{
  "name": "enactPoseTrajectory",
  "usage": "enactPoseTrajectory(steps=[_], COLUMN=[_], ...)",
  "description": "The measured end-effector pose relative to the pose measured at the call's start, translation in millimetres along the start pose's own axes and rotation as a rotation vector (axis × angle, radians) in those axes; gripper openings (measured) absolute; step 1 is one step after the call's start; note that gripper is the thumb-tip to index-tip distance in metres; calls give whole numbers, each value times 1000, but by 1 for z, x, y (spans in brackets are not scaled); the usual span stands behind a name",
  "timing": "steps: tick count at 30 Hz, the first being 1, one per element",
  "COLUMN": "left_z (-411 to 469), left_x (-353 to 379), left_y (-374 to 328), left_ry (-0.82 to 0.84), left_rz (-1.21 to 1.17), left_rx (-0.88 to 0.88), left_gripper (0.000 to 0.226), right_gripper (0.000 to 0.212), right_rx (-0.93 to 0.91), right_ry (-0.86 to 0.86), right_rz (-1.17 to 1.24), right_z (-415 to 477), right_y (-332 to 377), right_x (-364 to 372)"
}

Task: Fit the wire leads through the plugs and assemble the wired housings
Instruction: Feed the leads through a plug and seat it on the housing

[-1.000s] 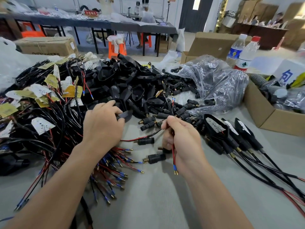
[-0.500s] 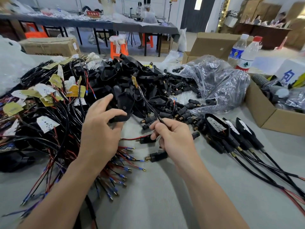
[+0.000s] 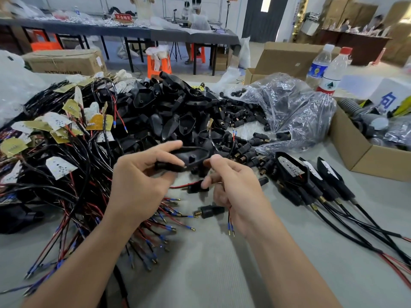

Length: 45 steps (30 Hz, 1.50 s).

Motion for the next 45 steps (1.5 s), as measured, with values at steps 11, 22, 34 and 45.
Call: enactPoseTrajectory(steps=[11,22,34,45], left_z=[-6,-14,-14,-13], left_x=[23,25,27,23], left_y=[5,19,15,26], left_ry=[114,322,336,241], left_rz=[-363,-496,-865,-794], left_rx=[-251,-670,-708,-744], left_gripper=[58,30,37,44], right_gripper=[16,16,17,23], right_rx=[50,-318,9,-79], right_ry=[45,-104,12,41], right_rz=[121,-409,379,3], right_z=[4,4,1,-7], right_y=[-7,3,8,11], right_x=[2,-6,-11,-1])
Point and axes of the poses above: each hand's wrist, its own z-axis towards the middle knuckle, its own x-axis out of the palm, y = z × x, the point moved 4 cm from there along z, towards the middle knuckle, and after that the axes turned 11 degrees about x, right-handed, at the moved point
